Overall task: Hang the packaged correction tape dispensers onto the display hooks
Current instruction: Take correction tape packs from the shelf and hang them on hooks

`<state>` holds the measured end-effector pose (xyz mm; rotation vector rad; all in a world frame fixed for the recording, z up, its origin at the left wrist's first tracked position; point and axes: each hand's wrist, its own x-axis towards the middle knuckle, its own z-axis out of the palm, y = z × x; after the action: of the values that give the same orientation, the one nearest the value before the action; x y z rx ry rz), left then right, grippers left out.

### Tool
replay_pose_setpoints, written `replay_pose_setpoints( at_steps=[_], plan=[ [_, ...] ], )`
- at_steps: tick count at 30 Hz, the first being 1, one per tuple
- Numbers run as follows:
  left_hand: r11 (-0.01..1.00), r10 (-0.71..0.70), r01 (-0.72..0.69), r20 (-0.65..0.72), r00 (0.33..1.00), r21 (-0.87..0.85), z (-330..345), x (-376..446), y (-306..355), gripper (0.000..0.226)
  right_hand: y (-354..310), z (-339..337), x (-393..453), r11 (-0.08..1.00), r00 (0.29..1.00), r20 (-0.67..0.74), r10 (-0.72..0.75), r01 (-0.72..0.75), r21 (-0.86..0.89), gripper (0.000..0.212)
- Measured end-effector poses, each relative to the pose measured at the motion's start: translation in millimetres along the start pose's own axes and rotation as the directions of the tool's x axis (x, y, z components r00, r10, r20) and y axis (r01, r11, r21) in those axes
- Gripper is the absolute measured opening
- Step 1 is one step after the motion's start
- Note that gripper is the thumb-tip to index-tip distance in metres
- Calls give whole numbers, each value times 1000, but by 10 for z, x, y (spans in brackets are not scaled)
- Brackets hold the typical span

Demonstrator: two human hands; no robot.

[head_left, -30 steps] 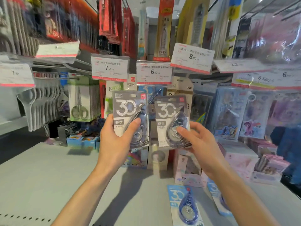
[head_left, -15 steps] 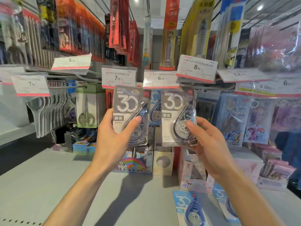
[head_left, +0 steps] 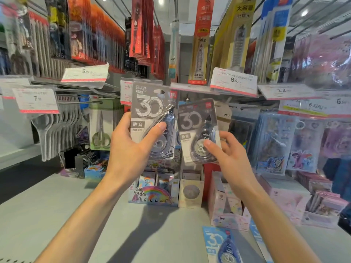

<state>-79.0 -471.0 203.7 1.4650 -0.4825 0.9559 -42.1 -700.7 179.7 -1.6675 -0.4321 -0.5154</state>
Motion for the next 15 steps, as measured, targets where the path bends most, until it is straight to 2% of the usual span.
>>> replay_pose_setpoints(
  at_steps=[6, 10, 15],
  plan=[
    [1000, 5, -5, 6, 1000, -11, -2, 14, 8, 27, -3, 117, 253, 999, 999, -37, 28, -29, -24, 58],
    [1000, 11, -11, 5, 1000, -9, 15, 16, -5, 26, 48, 164, 336, 998, 994, -105, 26, -32, -58, 37],
    [1000, 5, -4, 4, 1000, -12, 38, 41, -50, 26, 151, 271, 475, 996, 990, -136, 43, -54, -78, 47]
  ],
)
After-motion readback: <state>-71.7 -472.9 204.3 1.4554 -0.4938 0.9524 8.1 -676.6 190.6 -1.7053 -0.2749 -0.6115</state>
